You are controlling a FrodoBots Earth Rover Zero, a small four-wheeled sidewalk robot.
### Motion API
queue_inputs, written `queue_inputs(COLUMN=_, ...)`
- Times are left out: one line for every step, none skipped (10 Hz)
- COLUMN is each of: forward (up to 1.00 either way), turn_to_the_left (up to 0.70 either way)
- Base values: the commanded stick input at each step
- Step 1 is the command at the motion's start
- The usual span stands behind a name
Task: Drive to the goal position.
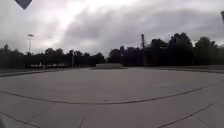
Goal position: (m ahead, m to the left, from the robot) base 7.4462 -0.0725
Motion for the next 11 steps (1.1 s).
queue_inputs(forward=0.05, turn_to_the_left=0.0)
queue_inputs(forward=0.05, turn_to_the_left=0.0)
queue_inputs(forward=0.06, turn_to_the_left=0.0)
queue_inputs(forward=0.06, turn_to_the_left=0.0)
queue_inputs(forward=0.07, turn_to_the_left=0.0)
queue_inputs(forward=0.07, turn_to_the_left=0.0)
queue_inputs(forward=0.07, turn_to_the_left=0.0)
queue_inputs(forward=0.07, turn_to_the_left=0.0)
queue_inputs(forward=0.07, turn_to_the_left=0.0)
queue_inputs(forward=0.07, turn_to_the_left=0.0)
queue_inputs(forward=0.07, turn_to_the_left=0.0)
